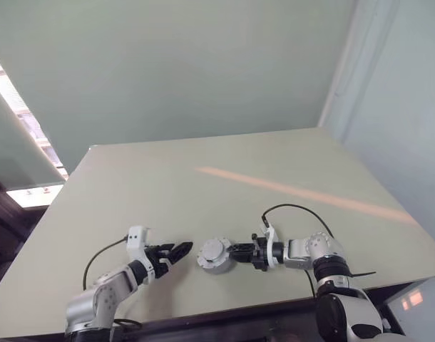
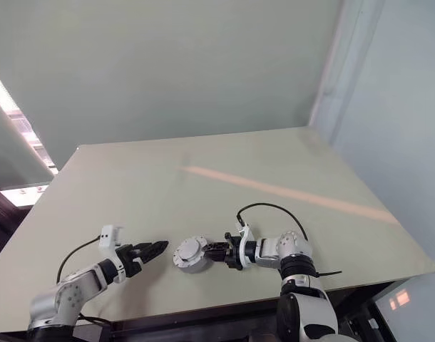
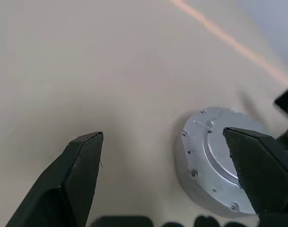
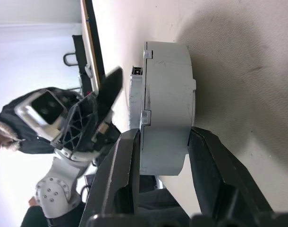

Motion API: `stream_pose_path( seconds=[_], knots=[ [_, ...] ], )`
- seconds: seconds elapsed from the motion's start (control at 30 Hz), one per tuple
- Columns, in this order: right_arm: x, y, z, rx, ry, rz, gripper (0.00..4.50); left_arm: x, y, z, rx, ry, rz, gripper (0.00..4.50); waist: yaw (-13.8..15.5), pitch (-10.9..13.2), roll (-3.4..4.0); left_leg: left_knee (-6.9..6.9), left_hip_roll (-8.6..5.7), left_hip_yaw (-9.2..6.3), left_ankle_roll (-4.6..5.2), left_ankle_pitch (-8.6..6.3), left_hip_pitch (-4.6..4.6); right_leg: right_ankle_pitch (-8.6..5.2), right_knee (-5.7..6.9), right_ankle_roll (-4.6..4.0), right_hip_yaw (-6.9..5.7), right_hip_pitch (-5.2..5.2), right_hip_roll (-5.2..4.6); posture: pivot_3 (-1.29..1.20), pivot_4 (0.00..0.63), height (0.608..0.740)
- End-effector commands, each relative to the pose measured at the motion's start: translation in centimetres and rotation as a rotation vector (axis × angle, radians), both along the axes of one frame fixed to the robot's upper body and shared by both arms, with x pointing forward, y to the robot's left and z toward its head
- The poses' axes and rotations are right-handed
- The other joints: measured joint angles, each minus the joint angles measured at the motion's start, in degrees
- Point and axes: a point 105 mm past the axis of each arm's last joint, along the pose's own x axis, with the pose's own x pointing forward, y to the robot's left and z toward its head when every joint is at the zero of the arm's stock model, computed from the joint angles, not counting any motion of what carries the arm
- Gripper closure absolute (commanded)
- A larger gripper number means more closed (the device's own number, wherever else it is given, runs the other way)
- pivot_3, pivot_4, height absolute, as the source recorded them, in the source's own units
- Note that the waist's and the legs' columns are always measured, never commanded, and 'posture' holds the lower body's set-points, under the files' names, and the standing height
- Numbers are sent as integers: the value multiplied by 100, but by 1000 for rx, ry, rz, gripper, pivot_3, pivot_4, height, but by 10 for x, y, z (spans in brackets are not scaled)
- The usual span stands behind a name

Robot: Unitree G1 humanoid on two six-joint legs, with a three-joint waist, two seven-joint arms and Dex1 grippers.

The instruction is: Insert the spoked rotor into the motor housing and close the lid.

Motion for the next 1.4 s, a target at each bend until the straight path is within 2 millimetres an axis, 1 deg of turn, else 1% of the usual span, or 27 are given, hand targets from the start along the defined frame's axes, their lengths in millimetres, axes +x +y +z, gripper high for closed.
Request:
stream_pose_path(
  seconds=[0.03, 0.1, 0.2, 0.33, 0.4, 0.5, 0.7, 0.9, 1.1, 1.3, 1.33, 1.4],
  knots=[
    [5, 8, 14, 78, -34, -19, 3261, -2, -4, 13, -126, 19, 50, 0, 5, 8, -10, 0, 0, 0, 0, 0, 0, 0, 0, 0, 0, 1, 0, 0, 0, 740],
    [5, 10, 19, 120, -38, -25, 3261, -4, -3, 10, -188, 59, 109, 0, 2, 16, -23, 2, 0, 0, 0, 0, -2, 0, 0, 0, 0, 0, -1, 0, 0, 740],
    [5, 12, 24, 145, -43, -24, 3262, -5, -5, 15, -303, 57, 158, 0, 4, 25, -35, 1, 1, 1, -1, 0, -11, 1, 0, -1, 1, -12, 0, 0, 0, 740],
    [2, 17, 29, 182, -47, -21, 3262, -3, -6, 21, -425, 29, 240, 0, 25, 25, -39, 13, -3, -1, -10, 5, -91, 12, 4, -14, 2, -86, -4, 0, 0, 740],
    [2, 19, 32, 200, -51, -20, 3264, -3, -9, 22, -457, 28, 252, 0, 33, 28, -43, 14, -5, 0, -30, 16, -95, 15, 0, -19, 4, -88, -9, 0, 0, 740],
    [2, 23, 40, 236, -64, -21, 3264, -3, -15, 25, -515, 29, 261, 0, 42, 28, -45, 14, -10, 1, -22, 11, -100, 12, -3, -15, 6, -91, -12, 0, 0, 740],
    [5, 30, 57, 297, -99, -22, 3264, -9, -28, 18, -552, 71, 252, 0, 45, 29, -44, 15, -11, 1, -10, 4, -99, 12, -2, -14, 3, -89, -9, 0, 0, 740],
    [4, 35, 65, 313, -118, -5, 3265, -6, -37, 23, -609, 54, 251, 0, 47, 29, -45, 17, -11, 2, -10, 5, -98, 12, -1, -15, 2, -88, -9, 0, 0, 740],
    [2, 37, 67, 313, -127, 11, 3265, 0, -45, 27, -668, 39, 250, 0, 64, 28, -46, 19, -12, 3, -10, 5, -98, 12, -1, -16, 3, -86, -9, 0, 0, 740],
    [1, 36, 67, 305, -128, 17, 3266, 1, -50, 26, -694, 41, 237, 0, 121, 28, -46, 21, -11, 4, -11, 6, -98, 13, 1, -17, 3, -87, -7, 0, 0, 740],
    [1, 36, 67, 304, -130, 18, 3267, 1, -51, 27, -703, 41, 233, 364, 133, 28, -46, 21, -11, 4, -11, 6, -98, 13, 1, -17, 4, -86, -7, 0, 0, 740],
    [1, 35, 68, 303, -134, 20, 3267, 1, -52, 27, -717, 41, 222, 914, 140, 28, -46, 23, -12, 5, -10, 5, -98, 13, 1, -17, 3, -86, -7, 0, 0, 740]
  ],
)
